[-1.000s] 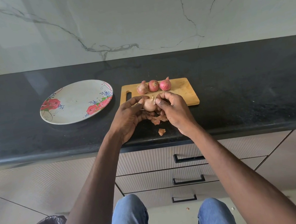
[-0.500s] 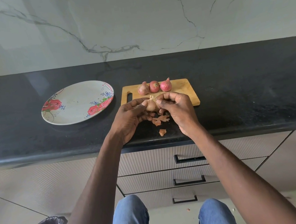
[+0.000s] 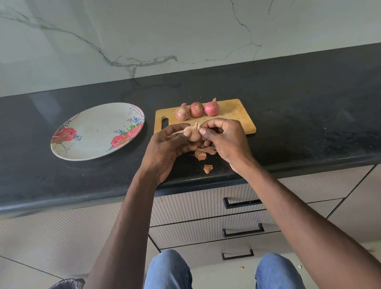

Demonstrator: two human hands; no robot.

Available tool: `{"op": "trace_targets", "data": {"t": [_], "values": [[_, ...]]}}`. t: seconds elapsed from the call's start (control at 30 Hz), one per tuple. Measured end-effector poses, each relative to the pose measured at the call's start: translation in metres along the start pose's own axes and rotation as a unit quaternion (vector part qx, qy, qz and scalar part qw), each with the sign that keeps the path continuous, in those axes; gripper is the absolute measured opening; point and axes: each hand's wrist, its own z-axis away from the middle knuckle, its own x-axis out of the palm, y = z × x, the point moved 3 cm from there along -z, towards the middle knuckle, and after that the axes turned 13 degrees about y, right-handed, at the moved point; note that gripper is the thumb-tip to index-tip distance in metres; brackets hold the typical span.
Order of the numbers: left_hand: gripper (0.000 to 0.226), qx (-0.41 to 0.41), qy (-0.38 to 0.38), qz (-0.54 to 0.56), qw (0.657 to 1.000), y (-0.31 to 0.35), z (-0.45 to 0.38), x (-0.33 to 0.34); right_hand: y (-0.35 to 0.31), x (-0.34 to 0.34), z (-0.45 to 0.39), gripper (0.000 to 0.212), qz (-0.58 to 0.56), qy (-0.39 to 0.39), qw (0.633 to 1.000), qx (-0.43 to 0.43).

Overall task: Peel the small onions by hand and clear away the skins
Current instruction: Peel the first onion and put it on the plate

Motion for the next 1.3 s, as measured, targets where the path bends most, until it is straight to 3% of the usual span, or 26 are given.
{"op": "trace_targets", "data": {"t": [0.33,0.5,0.67,0.77,1.07,1.3], "values": [[0.019,-0.001,-0.008,-0.025,1.000,-0.0012,-0.0027,0.0009,-0.0013,0.0027,0.0014,0.012,-0.022,-0.039,0.998,0.041],[0.041,0.005,-0.015,-0.028,0.999,0.0010,0.0006,0.0024,-0.0023,0.0023,0.0024,0.015,-0.040,-0.035,0.997,0.048],[0.017,0.000,0.022,-0.021,1.000,-0.0014,-0.0043,-0.0008,-0.0026,-0.0010,0.0021,0.018,-0.073,-0.003,0.995,0.064],[0.020,-0.009,0.017,-0.002,1.000,-0.0015,-0.0052,-0.0012,-0.0021,-0.0017,0.0023,0.013,-0.082,-0.008,0.994,0.070],[0.022,-0.012,0.004,0.022,1.000,0.0001,-0.0023,-0.0007,0.0000,-0.0030,0.0010,0.004,-0.019,0.034,0.999,-0.033],[0.027,-0.004,-0.006,0.014,1.000,0.0001,-0.0013,0.0002,-0.0048,0.0026,0.0020,0.020,0.045,0.030,0.993,-0.104]]}}
